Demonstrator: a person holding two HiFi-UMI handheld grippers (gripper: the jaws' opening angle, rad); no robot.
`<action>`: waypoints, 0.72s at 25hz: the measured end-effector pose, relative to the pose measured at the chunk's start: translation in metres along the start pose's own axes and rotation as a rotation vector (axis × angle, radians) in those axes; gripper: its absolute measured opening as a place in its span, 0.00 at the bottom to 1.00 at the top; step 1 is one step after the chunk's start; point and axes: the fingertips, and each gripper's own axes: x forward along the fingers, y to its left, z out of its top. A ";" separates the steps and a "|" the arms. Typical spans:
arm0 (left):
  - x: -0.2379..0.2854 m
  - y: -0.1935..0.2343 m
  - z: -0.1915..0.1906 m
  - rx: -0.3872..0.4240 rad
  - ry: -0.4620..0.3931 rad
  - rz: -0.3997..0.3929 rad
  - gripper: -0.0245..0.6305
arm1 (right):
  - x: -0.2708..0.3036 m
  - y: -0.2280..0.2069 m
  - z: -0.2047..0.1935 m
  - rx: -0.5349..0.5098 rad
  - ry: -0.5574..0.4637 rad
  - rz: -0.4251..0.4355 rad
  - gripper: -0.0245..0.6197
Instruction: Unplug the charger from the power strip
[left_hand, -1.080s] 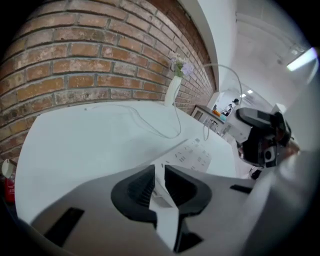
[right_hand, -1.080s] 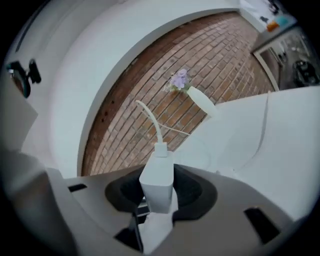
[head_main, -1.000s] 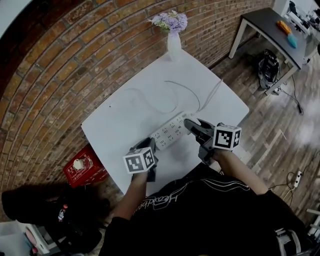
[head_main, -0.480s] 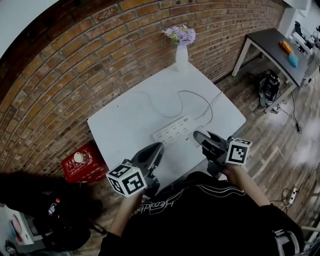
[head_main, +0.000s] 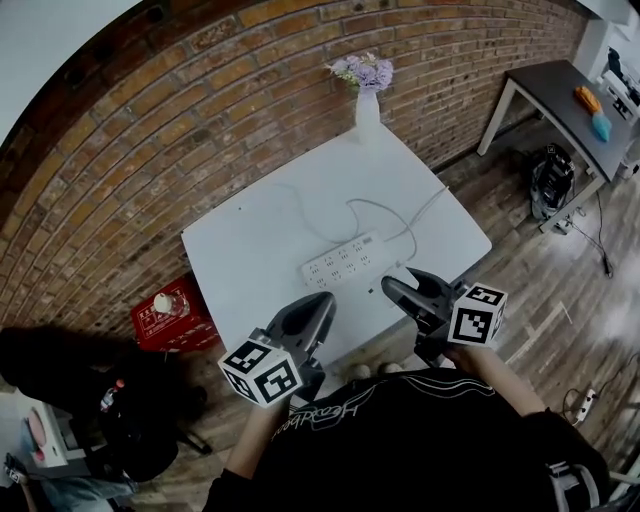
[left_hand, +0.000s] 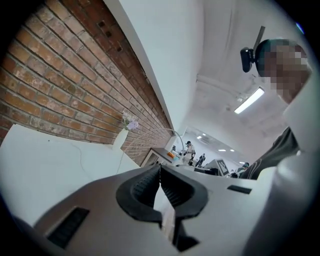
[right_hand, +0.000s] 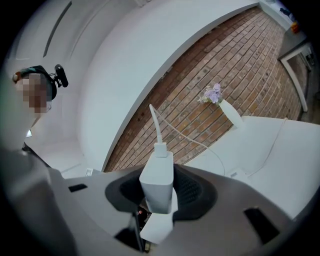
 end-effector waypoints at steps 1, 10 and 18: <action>0.000 -0.003 0.000 -0.009 -0.005 0.005 0.05 | -0.002 0.001 0.000 0.000 0.006 0.003 0.22; 0.007 -0.021 -0.008 -0.072 -0.023 0.050 0.05 | -0.015 0.000 0.002 0.008 0.061 0.038 0.22; 0.018 -0.031 -0.014 -0.075 -0.013 0.086 0.05 | -0.025 -0.010 0.004 0.032 0.075 0.055 0.22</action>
